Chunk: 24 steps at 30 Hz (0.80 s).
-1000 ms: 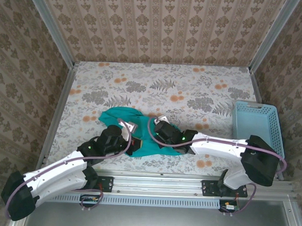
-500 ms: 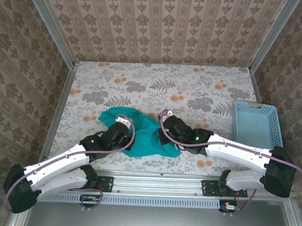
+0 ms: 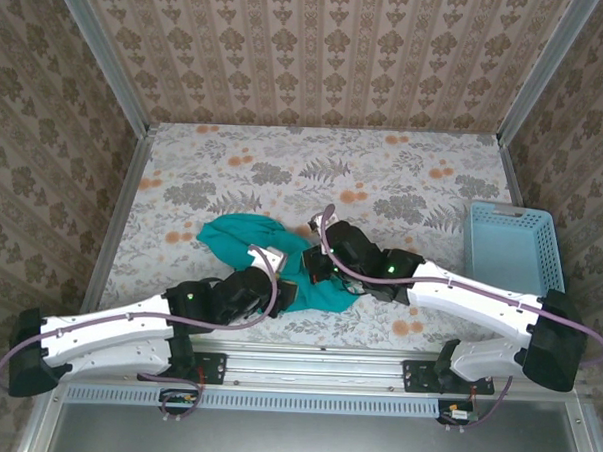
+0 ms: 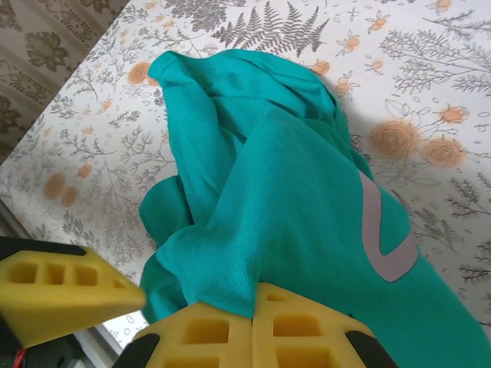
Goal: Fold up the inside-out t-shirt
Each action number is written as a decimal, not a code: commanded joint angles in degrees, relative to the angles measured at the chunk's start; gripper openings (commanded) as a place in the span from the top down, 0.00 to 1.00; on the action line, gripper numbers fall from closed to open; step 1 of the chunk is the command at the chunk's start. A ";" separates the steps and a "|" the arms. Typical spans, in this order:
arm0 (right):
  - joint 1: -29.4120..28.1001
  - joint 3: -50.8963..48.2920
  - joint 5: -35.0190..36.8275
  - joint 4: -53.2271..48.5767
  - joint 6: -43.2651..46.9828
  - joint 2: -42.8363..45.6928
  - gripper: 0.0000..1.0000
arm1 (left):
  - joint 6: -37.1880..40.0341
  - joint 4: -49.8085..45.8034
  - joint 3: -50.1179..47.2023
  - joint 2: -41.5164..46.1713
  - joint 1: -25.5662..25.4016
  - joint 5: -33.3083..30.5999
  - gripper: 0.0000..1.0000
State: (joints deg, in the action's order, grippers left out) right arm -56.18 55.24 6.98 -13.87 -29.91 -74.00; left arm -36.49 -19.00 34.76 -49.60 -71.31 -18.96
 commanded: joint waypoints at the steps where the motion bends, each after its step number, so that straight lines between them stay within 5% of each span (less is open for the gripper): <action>1: -1.07 1.36 -2.32 2.21 -1.62 0.03 1.00 | -3.42 5.47 -1.06 -1.22 2.14 -0.03 0.43; 8: -2.53 -2.19 -2.65 4.89 -2.64 3.87 1.00 | -7.34 11.46 -4.55 -5.20 12.58 7.62 0.38; 17: -2.18 -4.07 3.59 2.59 -3.15 9.85 1.00 | -5.46 8.02 -6.37 -10.18 13.51 5.92 0.41; 24: 1.52 -4.11 5.53 -1.35 -3.70 10.49 1.00 | -4.81 7.45 -10.14 -5.98 14.03 5.28 0.55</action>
State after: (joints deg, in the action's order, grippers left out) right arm -56.51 51.24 8.88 -13.93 -32.64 -65.12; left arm -41.98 -8.54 26.39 -57.52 -57.91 -12.84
